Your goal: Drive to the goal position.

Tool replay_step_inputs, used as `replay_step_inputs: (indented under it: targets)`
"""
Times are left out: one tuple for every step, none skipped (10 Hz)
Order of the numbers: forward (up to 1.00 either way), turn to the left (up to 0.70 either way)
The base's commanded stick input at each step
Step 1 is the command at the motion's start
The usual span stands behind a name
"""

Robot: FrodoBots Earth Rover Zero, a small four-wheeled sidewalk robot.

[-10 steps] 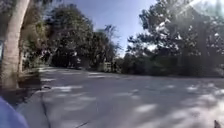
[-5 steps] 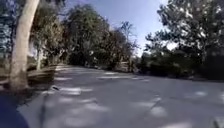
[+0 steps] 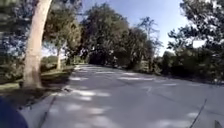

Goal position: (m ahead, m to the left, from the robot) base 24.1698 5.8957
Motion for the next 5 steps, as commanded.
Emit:
replay_step_inputs:
  targets:
    - [0.70,0.00]
    - [0.70,0.00]
    - [0.70,0.00]
    - [0.70,0.00]
    - [0.70,0.00]
